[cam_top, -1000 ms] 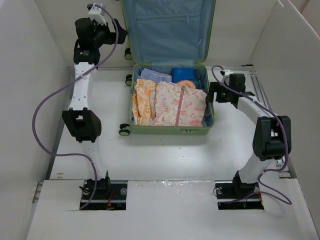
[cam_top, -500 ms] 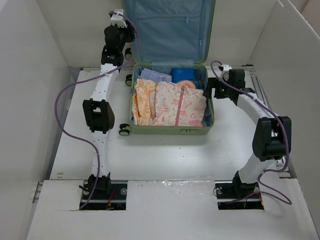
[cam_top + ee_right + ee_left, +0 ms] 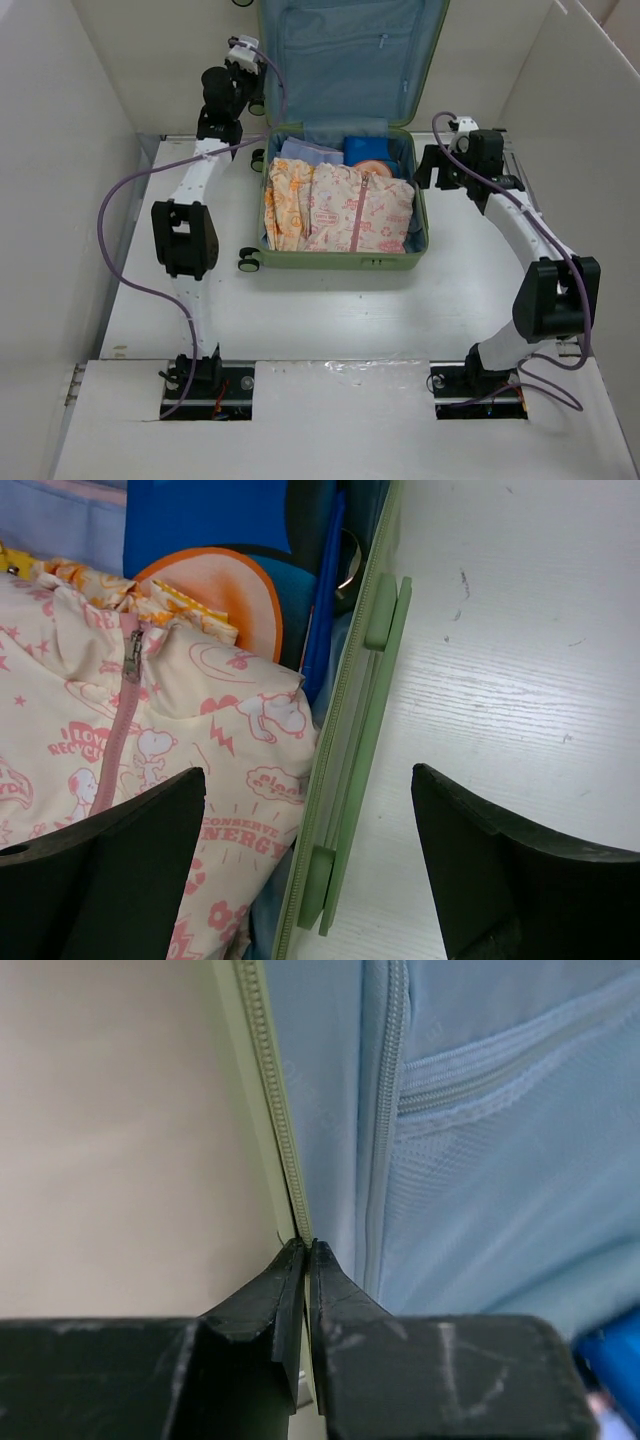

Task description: Pack the luggage

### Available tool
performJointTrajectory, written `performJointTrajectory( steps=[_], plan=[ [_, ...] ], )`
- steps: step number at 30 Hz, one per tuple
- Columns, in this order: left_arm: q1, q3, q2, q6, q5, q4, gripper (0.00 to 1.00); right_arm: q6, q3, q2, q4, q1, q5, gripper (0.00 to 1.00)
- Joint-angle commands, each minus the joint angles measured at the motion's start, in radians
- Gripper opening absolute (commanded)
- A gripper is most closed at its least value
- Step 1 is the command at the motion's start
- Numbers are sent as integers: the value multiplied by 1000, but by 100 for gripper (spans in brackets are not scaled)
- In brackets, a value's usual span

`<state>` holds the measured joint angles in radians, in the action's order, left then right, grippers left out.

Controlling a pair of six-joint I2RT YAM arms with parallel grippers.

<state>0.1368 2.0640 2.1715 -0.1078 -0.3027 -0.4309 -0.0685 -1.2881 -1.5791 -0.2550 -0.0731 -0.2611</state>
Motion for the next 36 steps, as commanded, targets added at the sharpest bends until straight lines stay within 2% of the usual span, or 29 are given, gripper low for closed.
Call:
performJointTrajectory(
  steps=[1,6,7,13,15,16,17,18,20,21,22,23,24,25,27,28,29,31,32,33,36],
  plan=[
    [40,-77,-133,-133,-160,13,0,4,-25,57,28,2,17,88],
    [40,-149,-216,-340,-240,196,0,4,13,96,37,27,17,88],
    [40,-175,-232,-427,-254,283,0,-5,38,105,37,51,17,88],
    [40,-266,-364,-648,-288,582,0,-108,136,243,71,148,46,90],
    [49,-317,-418,-755,-308,761,0,-135,171,301,71,188,71,92],
    [49,-330,-433,-896,-299,838,7,-148,171,316,71,197,86,92],
    [63,-356,-447,-990,-285,1033,22,-157,171,332,48,206,133,94],
    [72,-369,-475,-1101,-264,1151,37,-166,171,343,25,216,166,96],
    [99,-418,-510,-1363,-138,1364,56,-178,147,355,-74,216,264,99],
    [109,-489,-530,-1407,-95,1520,60,-194,138,355,-110,225,287,99],
    [136,-536,-585,-1429,-57,1566,65,-208,127,364,-160,225,307,99],
    [155,-600,-620,-1396,58,1566,70,-208,127,375,-177,234,319,99],
    [176,-725,-651,-1367,120,1566,77,-217,127,375,-188,234,338,99],
    [196,-787,-703,-1366,179,1566,100,-227,150,399,-200,234,338,99],
    [266,-913,-772,-1351,313,1566,100,-228,164,419,-201,245,338,99],
    [303,-1035,-820,-1351,338,1555,100,-228,164,430,-201,245,329,99],
    [398,-1086,-937,-1351,352,1555,100,-228,164,445,-210,245,329,99],
    [510,-1194,-1079,-1351,334,1555,100,-228,164,459,-210,254,290,99],
    [568,-1209,-1221,-1339,314,1555,100,-228,164,459,-210,254,277,99],
    [671,-1210,-1284,-1304,292,1555,100,-218,164,468,-210,254,261,99],
    [766,-1162,-1435,-1258,220,1555,100,-209,164,469,-219,242,198,99]
  ],
)
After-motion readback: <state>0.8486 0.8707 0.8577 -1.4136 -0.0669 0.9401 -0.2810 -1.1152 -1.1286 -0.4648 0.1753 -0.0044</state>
